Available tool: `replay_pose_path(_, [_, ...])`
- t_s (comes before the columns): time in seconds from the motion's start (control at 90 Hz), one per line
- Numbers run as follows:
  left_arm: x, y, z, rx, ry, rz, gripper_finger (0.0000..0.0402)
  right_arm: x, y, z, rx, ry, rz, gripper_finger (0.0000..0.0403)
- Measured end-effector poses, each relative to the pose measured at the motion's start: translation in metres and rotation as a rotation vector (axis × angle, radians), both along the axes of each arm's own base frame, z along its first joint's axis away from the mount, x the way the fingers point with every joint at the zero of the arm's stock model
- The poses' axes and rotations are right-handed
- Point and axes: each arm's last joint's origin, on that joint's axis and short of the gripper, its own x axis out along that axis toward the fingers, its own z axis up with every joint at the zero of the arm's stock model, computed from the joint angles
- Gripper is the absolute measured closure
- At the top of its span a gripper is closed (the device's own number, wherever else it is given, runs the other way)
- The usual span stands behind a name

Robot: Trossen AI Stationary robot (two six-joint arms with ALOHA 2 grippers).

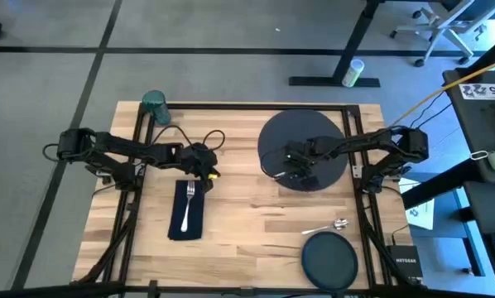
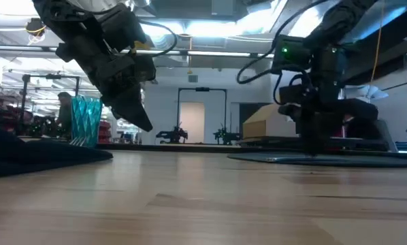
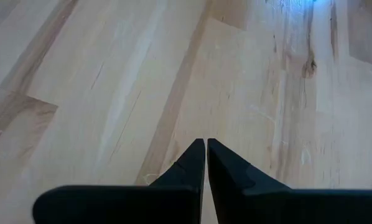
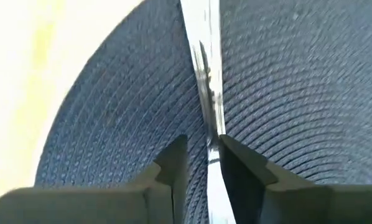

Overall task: Set table place
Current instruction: Put the silver table knife on the black tablemat

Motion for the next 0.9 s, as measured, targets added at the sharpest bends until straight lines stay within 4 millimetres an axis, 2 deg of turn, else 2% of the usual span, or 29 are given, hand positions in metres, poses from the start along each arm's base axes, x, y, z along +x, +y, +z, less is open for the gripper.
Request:
replay_pose_path(0.256, [0.000,0.000,0.000,0.000,0.000,0.000,0.0401,-0.003,-0.005,-0.003,0.002,0.000,0.023,0.0317])
replay_pose_path(0.5, [0.000,0.000,0.000,0.000,0.000,0.000,0.0401,-0.009,-0.020,-0.006,0.013,0.006,-0.039,0.0341])
replay_pose_path(0.667, [0.000,0.000,0.000,0.000,0.000,0.001,0.0401,-0.010,-0.022,-0.005,0.036,-0.002,-0.038,0.0357])
replay_pose_path(0.9, [0.000,0.000,0.000,0.000,0.000,0.001,0.0401,-0.009,-0.021,-0.005,0.058,-0.011,0.004,0.0340])
